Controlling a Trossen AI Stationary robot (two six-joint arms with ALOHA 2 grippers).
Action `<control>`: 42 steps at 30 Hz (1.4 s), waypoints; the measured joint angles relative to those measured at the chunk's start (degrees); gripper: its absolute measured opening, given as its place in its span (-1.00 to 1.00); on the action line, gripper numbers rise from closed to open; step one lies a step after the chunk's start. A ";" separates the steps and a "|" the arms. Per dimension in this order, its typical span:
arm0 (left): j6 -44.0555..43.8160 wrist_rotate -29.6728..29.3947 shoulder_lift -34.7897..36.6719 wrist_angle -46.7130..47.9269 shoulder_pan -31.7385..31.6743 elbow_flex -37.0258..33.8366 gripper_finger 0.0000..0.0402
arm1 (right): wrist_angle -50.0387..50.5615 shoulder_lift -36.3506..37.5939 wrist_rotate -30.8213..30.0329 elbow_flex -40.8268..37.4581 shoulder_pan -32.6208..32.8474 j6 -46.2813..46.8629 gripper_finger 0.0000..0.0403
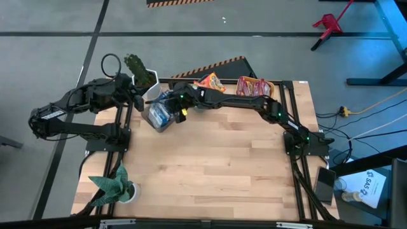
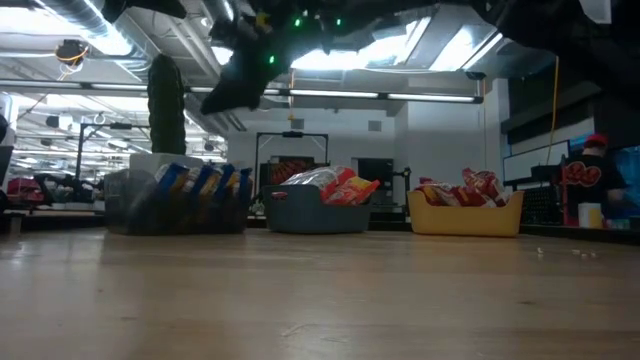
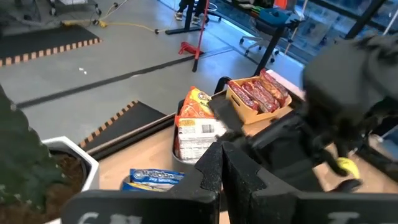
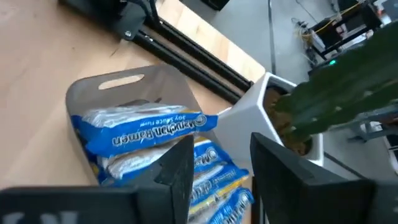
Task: Sort Maruchan noodles
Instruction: Return to Home Position
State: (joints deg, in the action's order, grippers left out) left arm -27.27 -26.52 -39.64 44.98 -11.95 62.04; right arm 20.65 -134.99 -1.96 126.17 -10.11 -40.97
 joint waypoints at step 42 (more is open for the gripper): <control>9.40 27.48 34.50 -21.10 0.01 -22.11 -1.00 | 0.28 93.78 9.99 -70.62 -3.79 13.01 -0.31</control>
State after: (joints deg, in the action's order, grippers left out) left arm -17.87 0.96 -5.14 23.89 -11.94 39.93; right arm 20.93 -41.21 8.04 55.55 -13.90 -27.96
